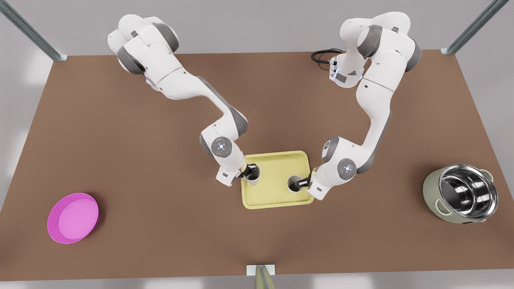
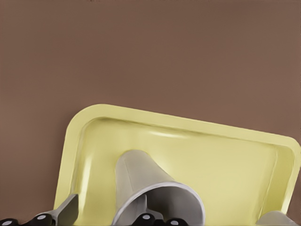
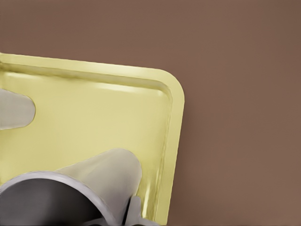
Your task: Use both arms to respectively pick up the white IKEA cups from the middle-left and middle-right positions, then place the white IKEA cups onto the middle-middle tray, ensuring that the cups remain upright and do not tip over
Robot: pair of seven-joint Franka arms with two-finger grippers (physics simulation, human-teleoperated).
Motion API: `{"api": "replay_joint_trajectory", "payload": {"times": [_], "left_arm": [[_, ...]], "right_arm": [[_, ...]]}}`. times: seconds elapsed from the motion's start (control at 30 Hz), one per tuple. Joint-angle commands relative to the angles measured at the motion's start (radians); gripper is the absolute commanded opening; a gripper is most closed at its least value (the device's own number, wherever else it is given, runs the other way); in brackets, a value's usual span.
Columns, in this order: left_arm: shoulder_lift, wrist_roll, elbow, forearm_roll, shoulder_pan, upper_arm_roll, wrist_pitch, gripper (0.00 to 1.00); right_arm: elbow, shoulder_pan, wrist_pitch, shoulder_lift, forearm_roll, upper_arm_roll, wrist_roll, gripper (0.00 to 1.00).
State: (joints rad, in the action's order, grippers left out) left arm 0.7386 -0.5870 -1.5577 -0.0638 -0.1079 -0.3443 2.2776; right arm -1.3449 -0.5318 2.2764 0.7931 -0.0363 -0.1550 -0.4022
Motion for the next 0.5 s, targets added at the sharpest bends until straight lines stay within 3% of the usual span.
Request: {"api": "replay_joint_trajectory", "payload": {"times": [0.0,0.1,0.17,0.2,0.23,0.27,0.4,0.47], "left_arm": [[-0.004,-0.139,0.001,0.027,0.001,-0.001,-0.003,1.0],[-0.034,-0.14,0.001,0.025,0.004,-0.012,-0.058,1.0],[-0.122,-0.145,0.01,0.029,0.017,-0.012,-0.234,1.0],[-0.192,-0.143,0.016,0.03,0.043,-0.01,-0.345,1.0],[-0.242,-0.137,0.09,0.041,0.088,-0.01,-0.538,1.0],[-0.249,-0.135,0.194,0.131,0.093,-0.013,-0.76,1.0],[-0.318,0.175,0.338,0.168,0.226,-0.005,-1.033,1.0],[-0.475,0.444,0.251,0.164,0.114,0.177,-1.014,1.0]], "right_arm": [[0.033,-0.019,0.008,0.032,0.019,0.002,-0.487,0.21],[0.047,-0.02,0.008,0.06,0.022,0.003,-0.486,0.21],[0.046,-0.02,0.008,0.069,0.022,0.003,-0.486,0.25],[0.046,-0.02,0.008,0.07,0.022,0.003,-0.486,0.38],[0.046,-0.02,0.008,0.072,0.022,0.003,-0.486,0.84],[0.044,-0.02,0.008,0.074,0.047,0.002,-0.486,1.0],[0.044,-0.02,0.008,0.075,0.062,0.002,-0.483,1.0],[0.044,-0.02,0.008,0.075,0.064,0.002,-0.483,1.0]]}}
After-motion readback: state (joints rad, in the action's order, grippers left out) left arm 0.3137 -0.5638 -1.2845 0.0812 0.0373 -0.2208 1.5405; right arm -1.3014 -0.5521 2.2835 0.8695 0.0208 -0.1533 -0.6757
